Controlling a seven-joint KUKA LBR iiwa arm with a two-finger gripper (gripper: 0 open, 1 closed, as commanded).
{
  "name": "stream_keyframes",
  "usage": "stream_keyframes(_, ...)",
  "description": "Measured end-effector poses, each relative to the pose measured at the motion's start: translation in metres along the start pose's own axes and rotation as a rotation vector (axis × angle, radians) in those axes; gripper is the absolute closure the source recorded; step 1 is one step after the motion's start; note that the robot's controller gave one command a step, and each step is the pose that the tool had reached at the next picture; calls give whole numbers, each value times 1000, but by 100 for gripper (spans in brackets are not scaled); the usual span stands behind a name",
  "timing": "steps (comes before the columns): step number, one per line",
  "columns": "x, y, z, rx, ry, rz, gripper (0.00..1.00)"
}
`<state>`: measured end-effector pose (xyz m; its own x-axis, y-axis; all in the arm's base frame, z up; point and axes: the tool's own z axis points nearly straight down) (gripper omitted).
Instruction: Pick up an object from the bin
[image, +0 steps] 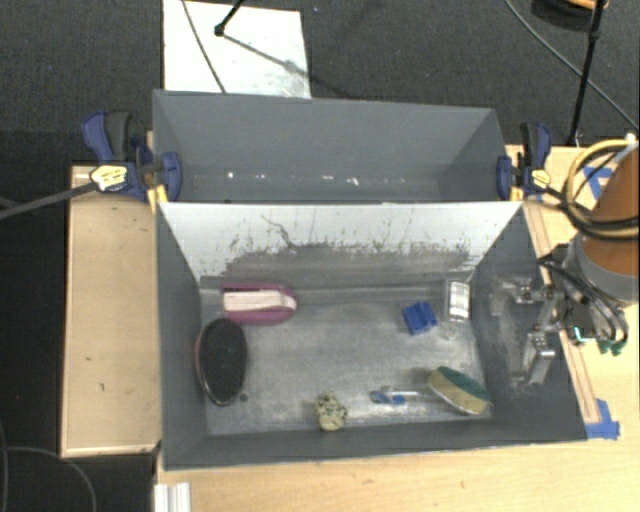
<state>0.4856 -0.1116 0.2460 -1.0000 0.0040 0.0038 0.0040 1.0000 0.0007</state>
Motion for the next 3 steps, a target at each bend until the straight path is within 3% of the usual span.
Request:
stream_keyframes(1, -38, 19, 147, 0, -1, -156, 0)
stream_keyframes(2, -13, 16, 174, 2, -9, -119, 0)
stream_keyframes(3, -12, 13, 172, 5, 2, -125, 100)
